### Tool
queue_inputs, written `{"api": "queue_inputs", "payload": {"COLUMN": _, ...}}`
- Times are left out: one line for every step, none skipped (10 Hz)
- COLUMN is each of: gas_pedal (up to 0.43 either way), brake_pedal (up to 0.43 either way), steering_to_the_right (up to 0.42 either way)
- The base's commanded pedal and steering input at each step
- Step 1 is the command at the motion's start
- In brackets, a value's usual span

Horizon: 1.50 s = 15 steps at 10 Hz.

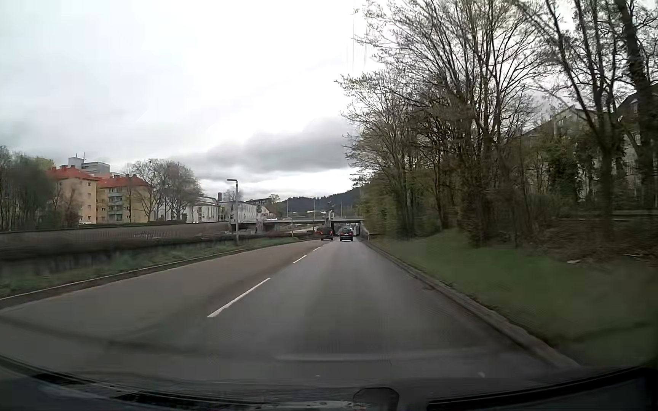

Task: Follow the waypoints while adhering to traffic rules and regulations

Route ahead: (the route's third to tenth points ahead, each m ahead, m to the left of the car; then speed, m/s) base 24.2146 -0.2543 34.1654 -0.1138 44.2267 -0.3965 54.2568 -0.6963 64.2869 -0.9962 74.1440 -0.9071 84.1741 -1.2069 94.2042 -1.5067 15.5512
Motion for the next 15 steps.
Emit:
{"api": "queue_inputs", "payload": {"gas_pedal": 0.02, "brake_pedal": 0.0, "steering_to_the_right": 0.002}}
{"api": "queue_inputs", "payload": {"gas_pedal": 0.008, "brake_pedal": 0.0, "steering_to_the_right": 0.002}}
{"api": "queue_inputs", "payload": {"gas_pedal": 0.008, "brake_pedal": 0.0, "steering_to_the_right": 0.002}}
{"api": "queue_inputs", "payload": {"gas_pedal": 0.008, "brake_pedal": 0.0, "steering_to_the_right": 0.002}}
{"api": "queue_inputs", "payload": {"gas_pedal": 0.008, "brake_pedal": 0.0, "steering_to_the_right": 0.001}}
{"api": "queue_inputs", "payload": {"gas_pedal": 0.02, "brake_pedal": 0.0, "steering_to_the_right": 0.002}}
{"api": "queue_inputs", "payload": {"gas_pedal": 0.02, "brake_pedal": 0.0, "steering_to_the_right": 0.001}}
{"api": "queue_inputs", "payload": {"gas_pedal": 0.02, "brake_pedal": 0.0, "steering_to_the_right": 0.002}}
{"api": "queue_inputs", "payload": {"gas_pedal": 0.02, "brake_pedal": 0.0, "steering_to_the_right": 0.002}}
{"api": "queue_inputs", "payload": {"gas_pedal": 0.028, "brake_pedal": 0.0, "steering_to_the_right": 0.002}}
{"api": "queue_inputs", "payload": {"gas_pedal": 0.028, "brake_pedal": 0.0, "steering_to_the_right": 0.001}}
{"api": "queue_inputs", "payload": {"gas_pedal": 0.059, "brake_pedal": 0.0, "steering_to_the_right": 0.001}}
{"api": "queue_inputs", "payload": {"gas_pedal": 0.059, "brake_pedal": 0.0, "steering_to_the_right": 0.002}}
{"api": "queue_inputs", "payload": {"gas_pedal": 0.059, "brake_pedal": 0.0, "steering_to_the_right": 0.001}}
{"api": "queue_inputs", "payload": {"gas_pedal": 0.067, "brake_pedal": 0.0, "steering_to_the_right": 0.001}}
